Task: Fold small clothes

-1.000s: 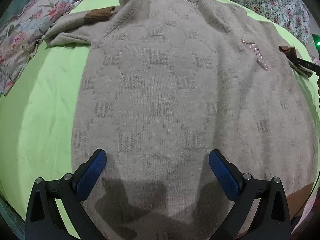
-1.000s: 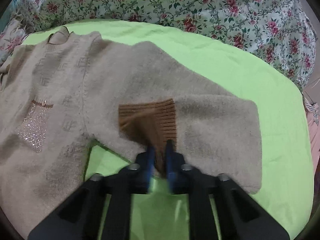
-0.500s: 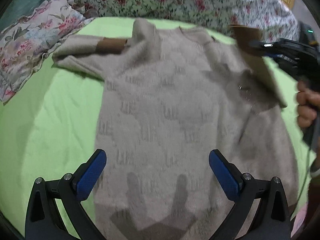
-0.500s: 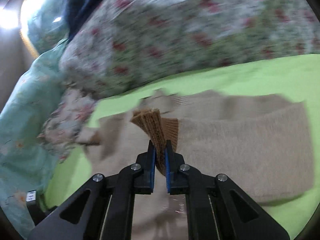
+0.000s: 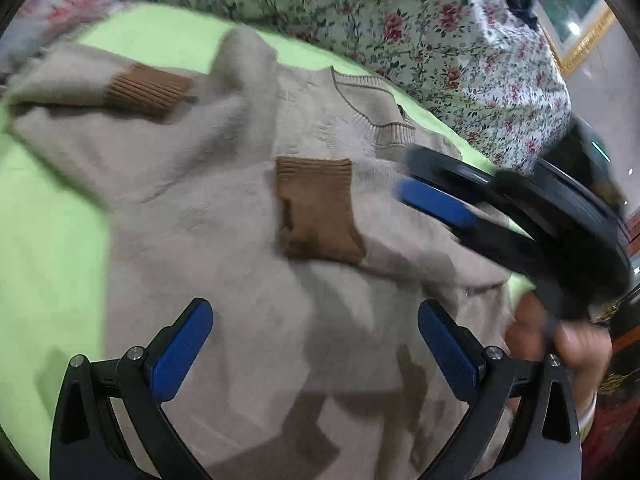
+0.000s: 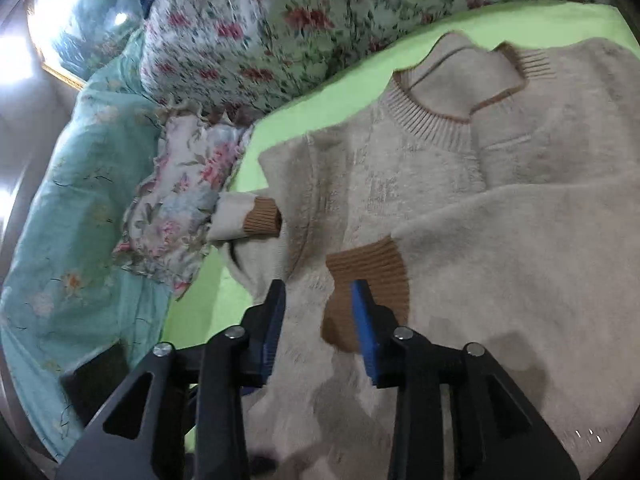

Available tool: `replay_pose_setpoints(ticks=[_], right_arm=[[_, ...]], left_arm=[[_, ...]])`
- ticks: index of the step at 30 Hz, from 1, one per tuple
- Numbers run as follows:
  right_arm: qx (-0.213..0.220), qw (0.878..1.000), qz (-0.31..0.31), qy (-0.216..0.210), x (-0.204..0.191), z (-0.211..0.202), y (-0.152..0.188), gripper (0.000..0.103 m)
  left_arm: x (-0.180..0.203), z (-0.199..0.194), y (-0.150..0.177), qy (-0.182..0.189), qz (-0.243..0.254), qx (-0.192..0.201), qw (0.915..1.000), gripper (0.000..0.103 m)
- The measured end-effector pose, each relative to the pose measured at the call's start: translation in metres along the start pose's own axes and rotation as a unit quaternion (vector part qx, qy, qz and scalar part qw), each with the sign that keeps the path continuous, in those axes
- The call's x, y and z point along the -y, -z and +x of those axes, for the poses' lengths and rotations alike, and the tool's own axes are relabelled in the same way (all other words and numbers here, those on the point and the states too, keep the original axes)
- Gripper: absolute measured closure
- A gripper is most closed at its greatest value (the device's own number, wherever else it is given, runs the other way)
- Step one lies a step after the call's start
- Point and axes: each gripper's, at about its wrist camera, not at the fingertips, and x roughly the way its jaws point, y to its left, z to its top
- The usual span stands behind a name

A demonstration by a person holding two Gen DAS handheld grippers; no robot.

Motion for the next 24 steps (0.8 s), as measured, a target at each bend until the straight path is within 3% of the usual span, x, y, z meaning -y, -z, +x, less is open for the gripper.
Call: replay_pose_setpoints(ticks=[3, 5, 7, 9, 10, 11, 15, 18, 20, 24], right_arm=[[0.039, 0.999, 0.003, 0.013, 0.006, -0.039, 0.007, 0.053], [0.073, 0.997, 0.006, 0.028, 0.015, -0.077, 0.015, 0.046], [0.100, 0.994, 0.012, 0.044, 0.023, -0.106, 0.021, 0.042], [0.122, 0.990, 0.016, 0.064, 0.031, -0.129, 0.026, 0.041], [0.128, 0.989, 0.018, 0.070, 0.033, -0.135, 0.026, 0.041], [0.135, 0.987, 0.022, 0.082, 0.038, -0.145, 0.027, 0.041], [0.155, 0.978, 0.021, 0.142, 0.058, -0.174, 0.023, 0.041], [0.162, 0.970, 0.033, 0.180, 0.083, -0.192, 0.018, 0.041], [0.161, 0.965, 0.051, 0.198, 0.104, -0.199, 0.011, 0.041], [0.136, 0.965, 0.069, 0.215, 0.137, -0.183, -0.010, 0.041]], left_arm=[[-0.003, 0.029, -0.021, 0.035, -0.019, -0.016, 0.9991, 0.001], [0.001, 0.044, -0.033, 0.063, -0.023, -0.002, 0.9978, 0.004], [0.005, 0.057, -0.041, 0.063, -0.019, 0.005, 0.9978, 0.016], [0.011, 0.069, -0.045, 0.057, -0.008, 0.000, 0.9983, 0.057], [0.015, 0.074, -0.047, 0.051, -0.001, -0.004, 0.9987, 0.073], [0.018, 0.077, -0.047, 0.041, 0.009, -0.008, 0.9991, 0.097], [0.021, 0.044, -0.041, 0.003, 0.048, 0.048, 0.9977, 0.098], [-0.003, 0.019, -0.044, -0.036, 0.032, 0.087, 0.9950, 0.098], [-0.027, 0.016, -0.045, -0.048, 0.011, 0.082, 0.9954, 0.098], [-0.034, 0.022, -0.041, -0.048, 0.010, 0.064, 0.9968, 0.097]])
